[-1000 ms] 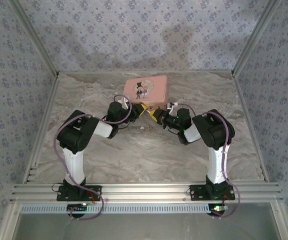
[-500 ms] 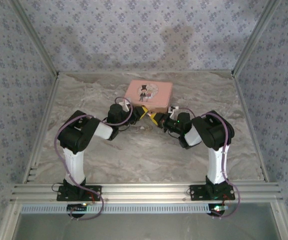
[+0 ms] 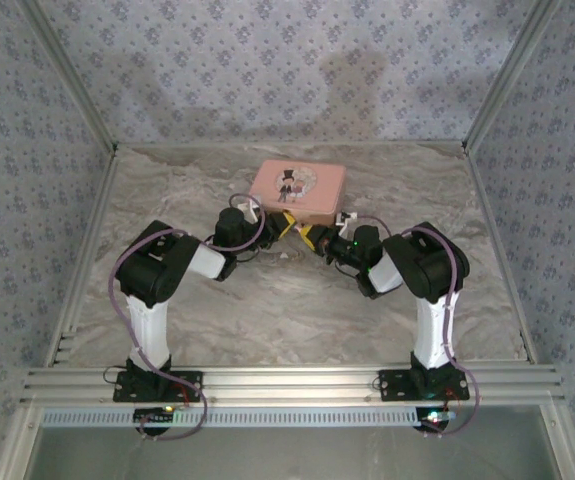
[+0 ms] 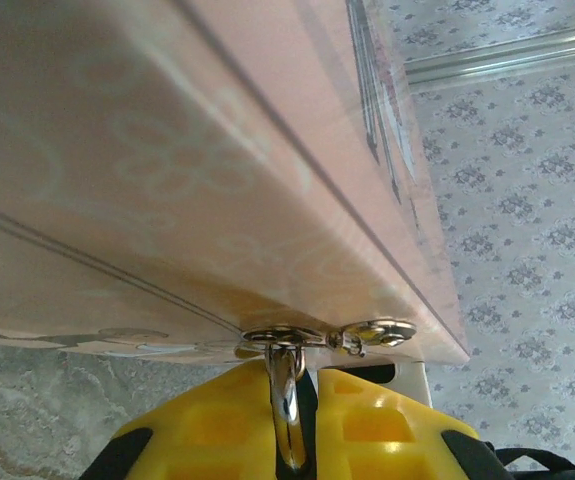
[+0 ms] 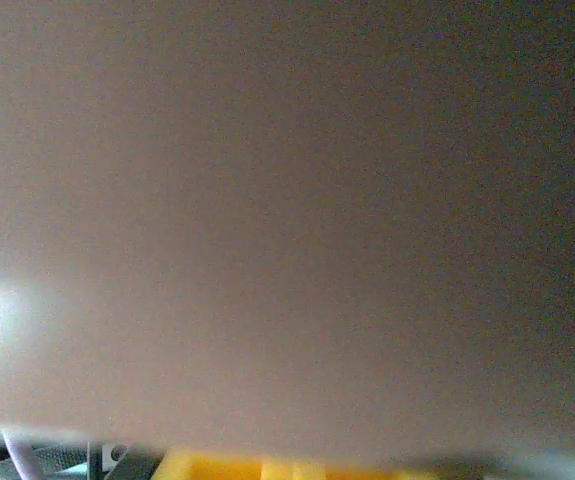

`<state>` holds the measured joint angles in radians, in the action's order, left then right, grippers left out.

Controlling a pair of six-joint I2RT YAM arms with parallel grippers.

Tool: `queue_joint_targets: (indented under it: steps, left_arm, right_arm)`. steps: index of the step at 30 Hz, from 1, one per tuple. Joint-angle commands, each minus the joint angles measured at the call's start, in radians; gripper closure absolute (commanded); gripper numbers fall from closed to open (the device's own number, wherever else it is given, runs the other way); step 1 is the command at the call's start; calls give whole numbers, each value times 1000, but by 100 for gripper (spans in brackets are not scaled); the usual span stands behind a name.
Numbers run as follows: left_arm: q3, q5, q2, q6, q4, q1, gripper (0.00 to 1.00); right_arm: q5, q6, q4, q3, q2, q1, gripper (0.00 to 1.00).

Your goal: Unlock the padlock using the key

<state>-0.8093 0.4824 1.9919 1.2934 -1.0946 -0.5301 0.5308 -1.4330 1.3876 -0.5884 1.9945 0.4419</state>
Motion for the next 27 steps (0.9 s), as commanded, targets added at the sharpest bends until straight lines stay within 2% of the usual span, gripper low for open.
queue_joint_targets:
  steps: [1,27]
  left_arm:
    - [-14,56,-4,24,-104,-16,95]
    - [-14,51,5,30,-112,-14,95]
  right_arm:
    - [-27,2,7,17,-41,12,100]
    - [-24,43,6,51,-55,24,100]
